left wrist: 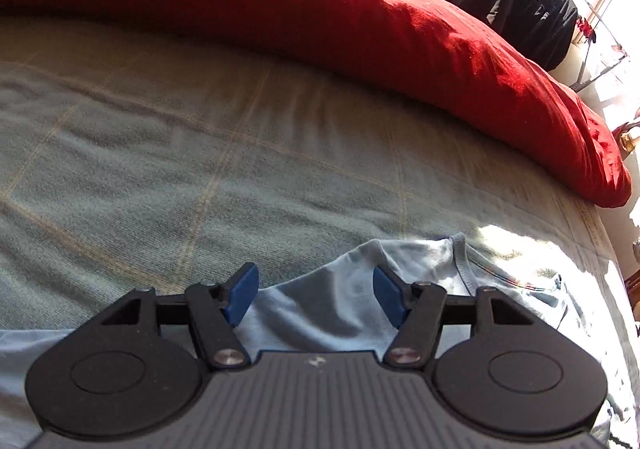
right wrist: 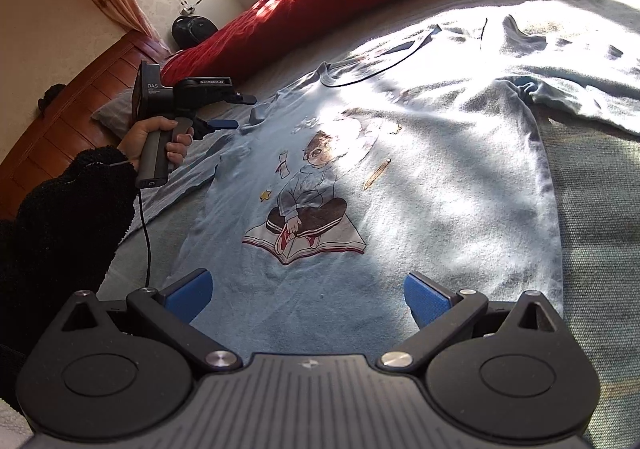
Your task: Fold clothes
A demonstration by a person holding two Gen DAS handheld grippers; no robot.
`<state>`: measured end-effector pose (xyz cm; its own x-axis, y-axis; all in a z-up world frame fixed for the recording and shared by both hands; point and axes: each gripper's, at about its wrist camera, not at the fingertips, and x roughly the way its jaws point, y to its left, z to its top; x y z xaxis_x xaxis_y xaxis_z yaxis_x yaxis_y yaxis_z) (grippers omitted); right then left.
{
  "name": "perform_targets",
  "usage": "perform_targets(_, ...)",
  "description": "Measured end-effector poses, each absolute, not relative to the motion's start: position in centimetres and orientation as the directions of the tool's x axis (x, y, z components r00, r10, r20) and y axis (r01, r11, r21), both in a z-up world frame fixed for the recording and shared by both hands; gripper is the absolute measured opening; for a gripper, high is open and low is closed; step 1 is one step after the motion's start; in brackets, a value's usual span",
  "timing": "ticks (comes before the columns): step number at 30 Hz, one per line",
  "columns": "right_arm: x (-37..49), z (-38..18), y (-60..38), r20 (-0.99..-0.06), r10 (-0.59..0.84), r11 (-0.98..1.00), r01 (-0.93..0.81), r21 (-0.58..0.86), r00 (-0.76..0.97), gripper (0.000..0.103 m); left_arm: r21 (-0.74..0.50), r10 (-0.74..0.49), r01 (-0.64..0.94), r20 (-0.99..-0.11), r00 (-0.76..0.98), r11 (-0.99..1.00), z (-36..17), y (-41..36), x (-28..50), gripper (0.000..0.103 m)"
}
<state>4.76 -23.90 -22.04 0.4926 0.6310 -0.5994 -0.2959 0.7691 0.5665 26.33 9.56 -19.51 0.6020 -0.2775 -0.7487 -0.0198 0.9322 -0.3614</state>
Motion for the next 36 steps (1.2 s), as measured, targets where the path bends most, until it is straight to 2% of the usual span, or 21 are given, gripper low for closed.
perform_targets(5,5.0,-22.2,-23.6,-0.609,0.633,0.770,-0.309,0.558,0.477,0.103,-0.359,-0.332,0.063,-0.764,0.554,0.931,-19.3,6.7,26.3,0.067)
perform_targets(13,4.9,-22.2,-23.5,-0.620,0.627,0.775,-0.305,0.553,0.471,0.103,-0.226,-0.181,-0.010,-0.805,0.565,0.974,-20.6,4.1,29.7,0.066)
perform_targets(20,3.4,-19.7,-23.9,-0.619,0.603,0.797,-0.333,0.505,0.504,0.103,-0.188,-0.214,0.104,-0.811,0.545,0.977,-16.0,2.7,23.9,0.068)
perform_targets(25,3.4,-16.2,-26.6,-0.576,0.570,0.821,-0.375,0.431,0.586,0.103,-0.181,-0.265,0.214,-0.833,0.486,0.960,-15.4,0.2,19.7,0.071)
perform_targets(29,8.2,-14.0,-29.2,-0.570,0.503,0.864,-0.348,0.365,0.650,0.103,-0.203,-0.311,0.272,-0.837,0.450,0.941,-16.4,-2.0,18.5,0.071)
perform_targets(33,16.9,-13.8,-31.2,-0.581,0.544,0.834,-0.314,0.454,0.606,0.103,-0.197,-0.310,0.288,-0.850,0.426,0.937,-18.0,-3.6,19.1,0.071)
perform_targets(36,23.8,-16.1,-31.3,-0.620,0.532,0.838,-0.255,0.482,0.577,0.103,-0.196,-0.305,0.280,-0.852,0.425,0.940,-19.1,-3.7,20.0,0.071)
